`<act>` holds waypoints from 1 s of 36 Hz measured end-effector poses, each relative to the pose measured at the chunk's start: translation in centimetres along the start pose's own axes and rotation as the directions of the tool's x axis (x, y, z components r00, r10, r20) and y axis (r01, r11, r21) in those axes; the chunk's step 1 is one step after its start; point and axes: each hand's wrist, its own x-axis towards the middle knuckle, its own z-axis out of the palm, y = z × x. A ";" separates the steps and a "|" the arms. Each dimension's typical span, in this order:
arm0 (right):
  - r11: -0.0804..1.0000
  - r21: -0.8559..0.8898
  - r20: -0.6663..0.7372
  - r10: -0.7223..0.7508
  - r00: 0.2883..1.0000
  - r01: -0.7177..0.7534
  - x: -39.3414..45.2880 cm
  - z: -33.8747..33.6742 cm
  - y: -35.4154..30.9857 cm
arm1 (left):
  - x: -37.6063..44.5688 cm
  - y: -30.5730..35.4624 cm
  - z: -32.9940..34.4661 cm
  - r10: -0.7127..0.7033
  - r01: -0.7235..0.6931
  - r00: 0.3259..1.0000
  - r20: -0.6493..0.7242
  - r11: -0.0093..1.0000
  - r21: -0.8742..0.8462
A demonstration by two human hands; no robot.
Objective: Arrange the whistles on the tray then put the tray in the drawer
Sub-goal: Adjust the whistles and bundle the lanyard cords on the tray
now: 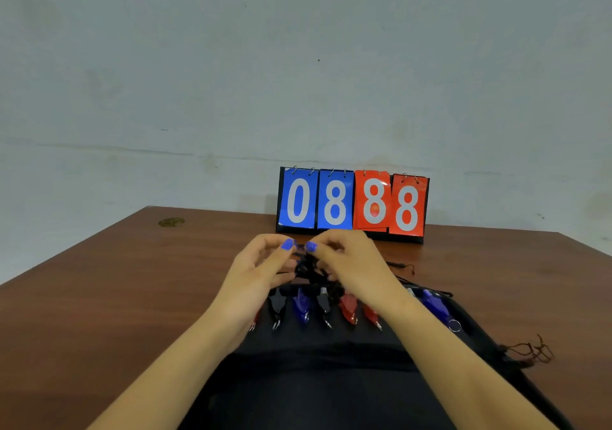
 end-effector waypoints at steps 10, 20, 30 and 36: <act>0.981 -0.043 -0.229 0.174 0.958 -0.189 6.9 -1.3 1.4 | 0.6 0.5 -1.1 -0.083 0.080 0.994 -0.075 0.996 -0.051; 0.998 0.028 -0.437 -0.038 0.899 0.056 9.4 -2.4 -1.3 | 0.8 0.8 -1.5 -0.081 0.079 0.995 -0.059 0.996 -0.048; 0.972 0.215 0.033 -0.104 0.994 0.095 6.2 -2.2 -4.5 | 0.4 1.1 -1.7 0.059 -0.057 0.998 -0.015 0.992 0.116; 0.959 0.166 0.175 -0.260 0.950 0.232 3.1 -0.8 -6.2 | 0.1 1.3 -1.1 0.034 -0.034 0.996 0.087 0.999 -0.002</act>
